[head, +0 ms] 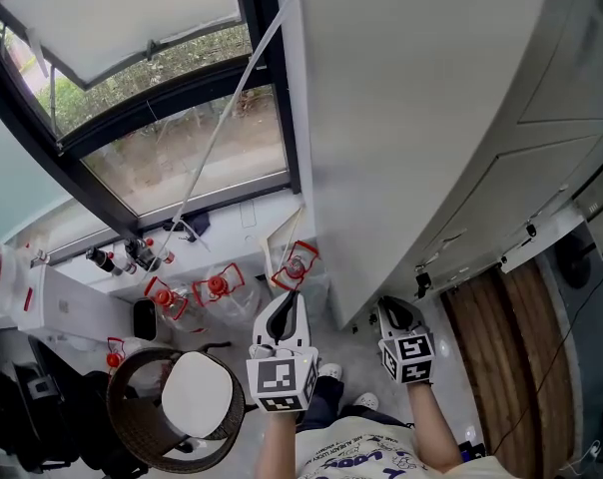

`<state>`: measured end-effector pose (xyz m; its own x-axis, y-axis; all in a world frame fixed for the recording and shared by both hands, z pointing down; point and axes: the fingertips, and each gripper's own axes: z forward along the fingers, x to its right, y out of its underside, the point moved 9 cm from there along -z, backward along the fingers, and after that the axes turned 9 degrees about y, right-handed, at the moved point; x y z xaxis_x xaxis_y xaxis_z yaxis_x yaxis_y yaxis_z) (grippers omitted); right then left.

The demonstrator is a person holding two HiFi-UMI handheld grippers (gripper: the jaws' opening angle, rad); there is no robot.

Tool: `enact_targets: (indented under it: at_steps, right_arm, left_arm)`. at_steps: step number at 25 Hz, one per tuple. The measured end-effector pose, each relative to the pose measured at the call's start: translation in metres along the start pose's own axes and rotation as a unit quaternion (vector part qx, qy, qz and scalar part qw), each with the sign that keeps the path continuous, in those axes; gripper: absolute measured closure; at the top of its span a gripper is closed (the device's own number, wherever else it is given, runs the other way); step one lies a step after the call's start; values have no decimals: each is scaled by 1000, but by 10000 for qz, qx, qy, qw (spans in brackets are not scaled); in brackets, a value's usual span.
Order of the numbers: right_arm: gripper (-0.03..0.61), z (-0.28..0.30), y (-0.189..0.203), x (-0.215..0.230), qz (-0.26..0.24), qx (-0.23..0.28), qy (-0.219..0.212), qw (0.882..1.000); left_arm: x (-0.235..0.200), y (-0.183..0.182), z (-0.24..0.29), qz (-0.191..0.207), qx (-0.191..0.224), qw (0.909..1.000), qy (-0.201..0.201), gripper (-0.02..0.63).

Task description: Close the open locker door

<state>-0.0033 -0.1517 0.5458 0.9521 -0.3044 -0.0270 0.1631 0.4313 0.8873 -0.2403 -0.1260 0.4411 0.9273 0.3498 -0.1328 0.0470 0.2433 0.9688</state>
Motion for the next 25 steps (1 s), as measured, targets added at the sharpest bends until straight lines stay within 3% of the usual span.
enact_targets:
  at_steps: [12,18,25]
  right_arm:
    - [557,-10,-6,7,76,172,-26,9998]
    - [557,-35,-18,23,190,519,474,9973]
    - [557,-74,-47,48,403,1143,1105,9865]
  left_arm:
    - [10,-6,6,95,62,9999,88,600]
    - [16,-14,4,166,195,9996,113,600]
    - [24,-25,0,269,371,9988,144,600]
